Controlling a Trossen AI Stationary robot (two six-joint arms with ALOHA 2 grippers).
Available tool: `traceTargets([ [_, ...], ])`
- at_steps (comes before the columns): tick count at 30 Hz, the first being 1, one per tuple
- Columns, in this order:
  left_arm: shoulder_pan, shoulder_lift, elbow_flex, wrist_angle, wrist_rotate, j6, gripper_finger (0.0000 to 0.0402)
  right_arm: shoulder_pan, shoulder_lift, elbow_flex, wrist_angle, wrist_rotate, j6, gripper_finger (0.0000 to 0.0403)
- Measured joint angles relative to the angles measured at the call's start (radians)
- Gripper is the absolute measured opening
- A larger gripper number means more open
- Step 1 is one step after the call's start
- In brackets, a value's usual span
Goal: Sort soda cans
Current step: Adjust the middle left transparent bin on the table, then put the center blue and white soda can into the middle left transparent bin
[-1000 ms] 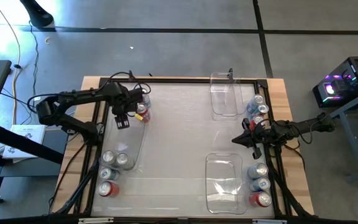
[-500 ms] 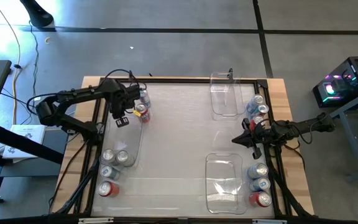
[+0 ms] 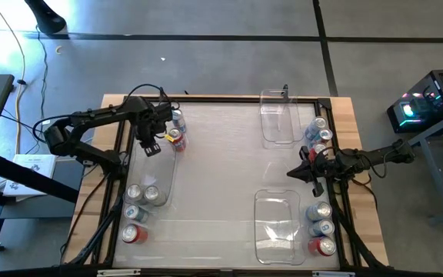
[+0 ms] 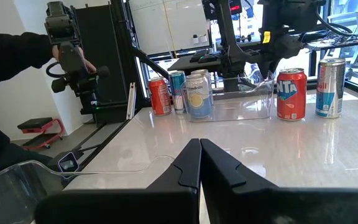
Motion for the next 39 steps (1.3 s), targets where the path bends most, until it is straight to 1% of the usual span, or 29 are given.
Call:
traceTargets([
  [6, 0.005, 0.0, 0.001, -0.004, -0.004, 0.004, 0.0188, 0.0, 0.0, 0.0, 0.0, 0.0, 0.0, 0.0],
  [11, 0.029, -0.015, 0.032, -0.024, 0.028, 0.014, 0.0229, 0.0, 0.0, 0.0, 0.0, 0.0, 0.0, 0.0],
  [14, 0.034, -0.036, 0.064, -0.054, 0.042, 0.019, 0.024, 0.0, 0.0, 0.0, 0.0, 0.0, 0.0, 0.0],
  [18, 0.034, -0.079, 0.11, -0.079, 0.043, 0.02, 0.0243, 0.0, 0.0, 0.0, 0.0, 0.0, 0.0, 0.0],
  [26, 0.034, -0.184, 0.182, -0.062, 0.042, 0.034, 0.0243, 0.0, 0.0, 0.0, 0.0, 0.0, 0.0, 0.0],
  [29, 0.025, -0.251, 0.188, 0.025, 0.065, 0.027, 0.0243, 0.0, 0.0, 0.0, 0.0, 0.0, 0.0, 0.0],
  [32, -0.019, -0.34, 0.175, 0.2, 0.147, 0.014, 0.0243, 0.0, 0.0, 0.0, 0.0, 0.0, 0.0, 0.0],
  [35, -0.097, -0.439, 0.121, 0.447, 0.238, -0.028, 0.0237, 0.0, 0.0, 0.0, 0.0, 0.0, 0.0, 0.0],
  [36, -0.131, -0.469, 0.099, 0.542, 0.252, -0.048, 0.0234, 0.0, 0.0, 0.0, 0.0, 0.0, 0.0, 0.0],
  [39, -0.249, -0.545, 0.01, 0.818, 0.25, -0.1, 0.0223, 0.0, 0.0, 0.0, 0.0, 0.0, 0.0, 0.0],
])
